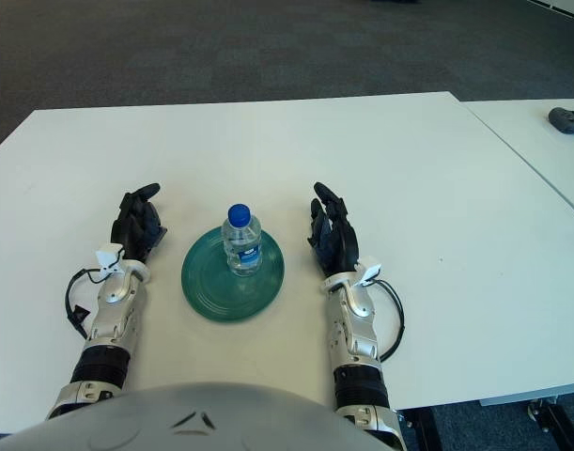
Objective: Put the bottle into the plate.
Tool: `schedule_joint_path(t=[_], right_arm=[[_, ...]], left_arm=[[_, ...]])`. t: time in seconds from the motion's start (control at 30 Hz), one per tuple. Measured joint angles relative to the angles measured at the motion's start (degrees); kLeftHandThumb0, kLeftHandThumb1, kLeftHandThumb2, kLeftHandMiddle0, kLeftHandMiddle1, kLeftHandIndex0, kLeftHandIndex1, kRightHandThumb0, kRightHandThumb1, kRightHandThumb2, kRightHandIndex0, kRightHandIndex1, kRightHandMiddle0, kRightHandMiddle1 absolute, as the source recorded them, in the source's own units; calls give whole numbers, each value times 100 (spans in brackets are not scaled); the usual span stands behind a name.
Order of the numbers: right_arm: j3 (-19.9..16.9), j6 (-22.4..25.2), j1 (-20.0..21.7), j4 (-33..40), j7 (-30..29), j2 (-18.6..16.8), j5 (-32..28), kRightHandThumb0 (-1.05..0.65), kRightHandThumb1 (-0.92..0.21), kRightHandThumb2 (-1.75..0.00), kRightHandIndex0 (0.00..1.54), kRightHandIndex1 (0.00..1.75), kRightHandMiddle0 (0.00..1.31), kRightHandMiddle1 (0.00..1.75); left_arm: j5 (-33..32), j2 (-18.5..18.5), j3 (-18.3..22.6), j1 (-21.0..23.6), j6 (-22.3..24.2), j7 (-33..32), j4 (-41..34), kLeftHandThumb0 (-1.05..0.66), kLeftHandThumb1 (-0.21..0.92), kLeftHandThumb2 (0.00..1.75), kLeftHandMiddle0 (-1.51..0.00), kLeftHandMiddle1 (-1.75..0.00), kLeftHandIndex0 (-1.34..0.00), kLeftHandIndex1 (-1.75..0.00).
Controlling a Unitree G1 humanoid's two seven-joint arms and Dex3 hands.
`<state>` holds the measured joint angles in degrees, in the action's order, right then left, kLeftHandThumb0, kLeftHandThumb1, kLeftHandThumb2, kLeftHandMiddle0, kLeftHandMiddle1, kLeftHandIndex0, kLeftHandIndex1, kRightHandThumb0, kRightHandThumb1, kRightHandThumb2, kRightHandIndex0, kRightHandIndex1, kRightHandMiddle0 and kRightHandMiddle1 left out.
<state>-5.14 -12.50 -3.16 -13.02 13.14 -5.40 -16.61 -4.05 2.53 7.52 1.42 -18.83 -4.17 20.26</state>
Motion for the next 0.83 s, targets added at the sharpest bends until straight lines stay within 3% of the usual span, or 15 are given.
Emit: schedule_joint_path(t=[0.83], right_arm=[[-24,134,-37,105,54,32,-41,-72,-92,-64,40,0,0,64]], left_arm=[[229,316,-316,-461,102,-85,-619,-63,92,86,-63,-9,-23,-100]])
